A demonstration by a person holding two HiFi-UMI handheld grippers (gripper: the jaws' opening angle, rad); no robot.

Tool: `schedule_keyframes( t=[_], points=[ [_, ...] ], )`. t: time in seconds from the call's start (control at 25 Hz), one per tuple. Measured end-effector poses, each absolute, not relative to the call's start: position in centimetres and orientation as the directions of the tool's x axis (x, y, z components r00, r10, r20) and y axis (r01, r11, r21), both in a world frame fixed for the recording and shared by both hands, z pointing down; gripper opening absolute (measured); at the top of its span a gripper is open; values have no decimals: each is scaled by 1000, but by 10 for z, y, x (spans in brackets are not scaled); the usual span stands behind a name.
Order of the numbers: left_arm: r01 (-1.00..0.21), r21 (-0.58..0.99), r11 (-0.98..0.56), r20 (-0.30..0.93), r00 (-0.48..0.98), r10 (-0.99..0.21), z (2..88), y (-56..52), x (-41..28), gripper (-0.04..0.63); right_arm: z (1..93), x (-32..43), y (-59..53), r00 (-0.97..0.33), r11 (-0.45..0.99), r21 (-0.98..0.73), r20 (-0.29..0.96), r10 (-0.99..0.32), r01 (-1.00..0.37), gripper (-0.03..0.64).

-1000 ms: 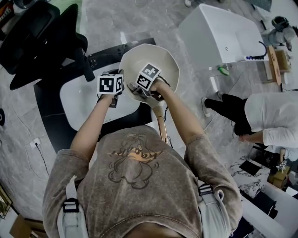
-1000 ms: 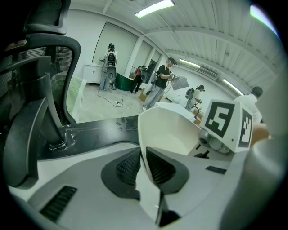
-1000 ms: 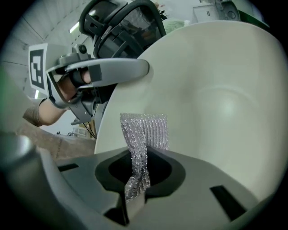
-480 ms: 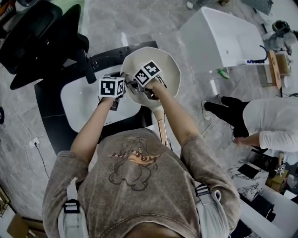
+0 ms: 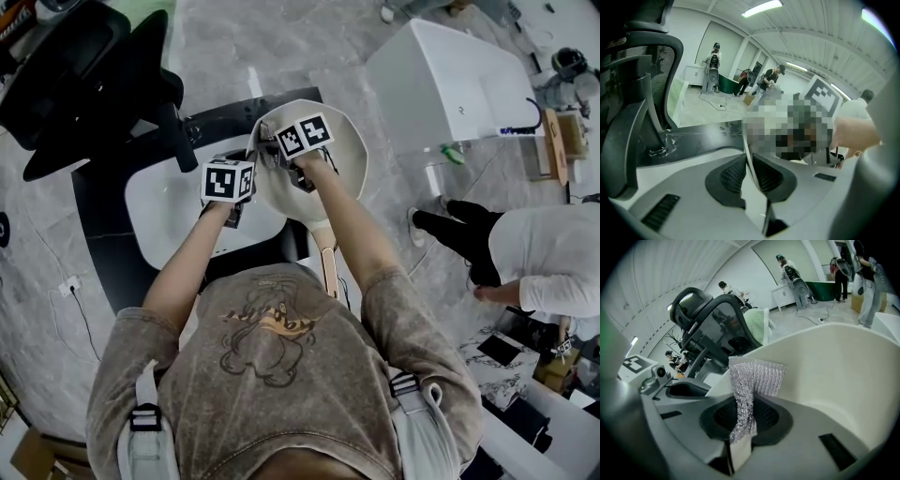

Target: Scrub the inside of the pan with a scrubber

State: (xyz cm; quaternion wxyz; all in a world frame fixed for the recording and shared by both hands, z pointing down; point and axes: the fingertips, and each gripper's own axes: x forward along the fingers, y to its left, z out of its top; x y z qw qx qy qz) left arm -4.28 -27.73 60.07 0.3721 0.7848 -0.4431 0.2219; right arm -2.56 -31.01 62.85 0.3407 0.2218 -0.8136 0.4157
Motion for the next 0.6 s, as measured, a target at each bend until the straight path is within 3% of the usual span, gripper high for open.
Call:
schedule_keyframes(
  t=[0.6],
  points=[
    [-855, 389, -343, 671, 518, -530, 597, -277, -44, 52, 597, -3, -316, -691, 546, -492, 679, -247, -678, 74]
  ],
)
